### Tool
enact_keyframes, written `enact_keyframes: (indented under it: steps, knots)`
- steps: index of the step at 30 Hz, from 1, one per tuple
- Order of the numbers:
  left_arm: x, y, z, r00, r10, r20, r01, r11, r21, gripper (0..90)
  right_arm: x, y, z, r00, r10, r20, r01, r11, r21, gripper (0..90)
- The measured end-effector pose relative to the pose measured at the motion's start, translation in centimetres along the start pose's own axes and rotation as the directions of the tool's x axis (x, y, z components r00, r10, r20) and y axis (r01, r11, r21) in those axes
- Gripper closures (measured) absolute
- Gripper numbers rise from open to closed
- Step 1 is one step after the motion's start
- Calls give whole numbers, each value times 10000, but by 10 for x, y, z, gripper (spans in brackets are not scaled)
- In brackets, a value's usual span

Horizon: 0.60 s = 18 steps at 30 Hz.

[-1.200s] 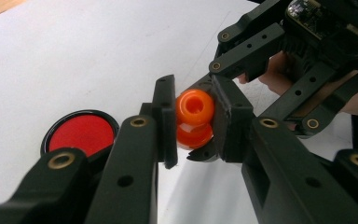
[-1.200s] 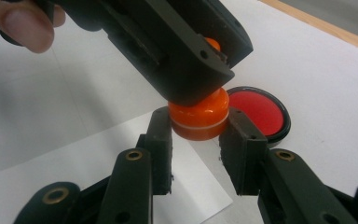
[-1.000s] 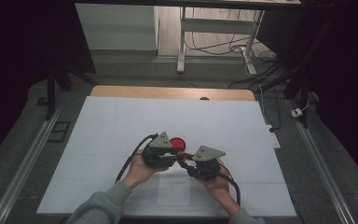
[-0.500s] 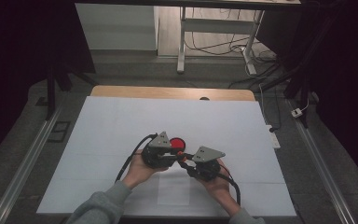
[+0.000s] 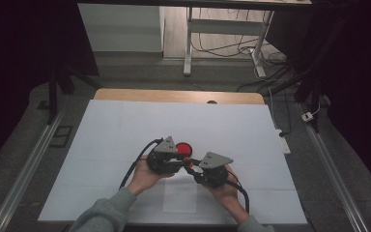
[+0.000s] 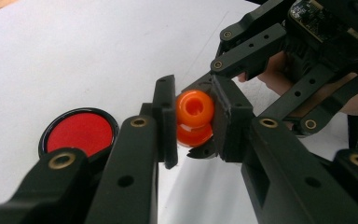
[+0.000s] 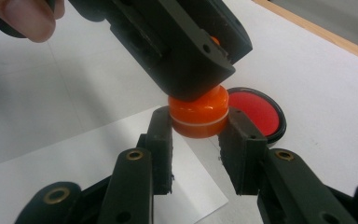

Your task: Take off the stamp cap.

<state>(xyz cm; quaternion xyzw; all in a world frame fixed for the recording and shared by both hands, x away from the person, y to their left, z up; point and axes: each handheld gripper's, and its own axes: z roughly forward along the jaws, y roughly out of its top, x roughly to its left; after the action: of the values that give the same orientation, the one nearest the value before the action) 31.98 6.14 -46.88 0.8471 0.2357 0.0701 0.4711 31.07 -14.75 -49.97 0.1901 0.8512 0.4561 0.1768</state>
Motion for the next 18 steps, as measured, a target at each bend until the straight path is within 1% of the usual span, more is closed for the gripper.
enact_keyframes:
  steps: [12, 16, 17, 18]
  knots:
    - [1, -1, -1, 9999, -96, 109, 97, 9999, -53, 728, 1, 0, 0, 10000, -67, 16, 67, 9999, -85, 655]
    - [2, -1, 0, 9997, -184, 147, 185, 9998, -61, 728, 0, 0, 0, 10000, -90, 38, 90, 10000, -35, 656]
    - [2, -1, -1, 9998, -215, 58, 216, 9997, -132, 728, 0, 0, 0, 10000, -91, 17, 91, 9999, -48, 656]
    - [2, -1, -6, 9976, -86, -691, 64, 9995, -311, 729, 0, 0, 0, 9998, -173, 81, 172, 9998, 126, 657]
